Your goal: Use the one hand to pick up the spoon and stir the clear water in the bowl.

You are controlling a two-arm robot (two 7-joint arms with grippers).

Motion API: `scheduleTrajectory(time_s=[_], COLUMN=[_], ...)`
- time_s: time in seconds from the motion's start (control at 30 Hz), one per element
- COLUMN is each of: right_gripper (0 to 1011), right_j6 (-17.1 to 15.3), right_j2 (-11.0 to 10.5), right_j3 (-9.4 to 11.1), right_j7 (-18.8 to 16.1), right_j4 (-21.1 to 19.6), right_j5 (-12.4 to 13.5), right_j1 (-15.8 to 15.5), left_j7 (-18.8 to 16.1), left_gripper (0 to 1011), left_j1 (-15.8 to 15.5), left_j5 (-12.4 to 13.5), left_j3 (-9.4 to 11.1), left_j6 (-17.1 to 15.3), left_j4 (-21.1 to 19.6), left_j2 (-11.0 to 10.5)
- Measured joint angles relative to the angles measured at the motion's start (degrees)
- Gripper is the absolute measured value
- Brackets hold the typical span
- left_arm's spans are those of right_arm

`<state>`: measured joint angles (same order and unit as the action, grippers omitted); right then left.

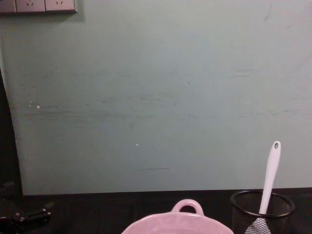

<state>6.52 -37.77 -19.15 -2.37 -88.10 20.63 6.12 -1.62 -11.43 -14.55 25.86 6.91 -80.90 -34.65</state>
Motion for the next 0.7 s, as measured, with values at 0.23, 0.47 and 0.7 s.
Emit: scheduleTrajectory(time_s=[0.23,0.47,0.7], right_gripper=[1002,1003,1002], right_j6=[-2.35,-14.34,-25.96], right_j2=[0.98,1.89,2.2], right_j3=[6.47,8.16,5.42], right_j7=[-15.73,-24.3,-25.36], right_j4=[0.38,4.12,9.23], right_j5=[20.31,33.23,39.34], right_j1=[-0.66,3.67,10.52], left_j7=[0.0,0.0,0.0], left_gripper=[1011,1011,1011], left_j1=[0.0,0.0,0.0], left_j5=[0.0,0.0,0.0], left_j3=[0.0,0.0,0.0], left_j6=[0.0,0.0,0.0], left_j4=[0.0,0.0,0.0], left_j2=[0.0,0.0,0.0])
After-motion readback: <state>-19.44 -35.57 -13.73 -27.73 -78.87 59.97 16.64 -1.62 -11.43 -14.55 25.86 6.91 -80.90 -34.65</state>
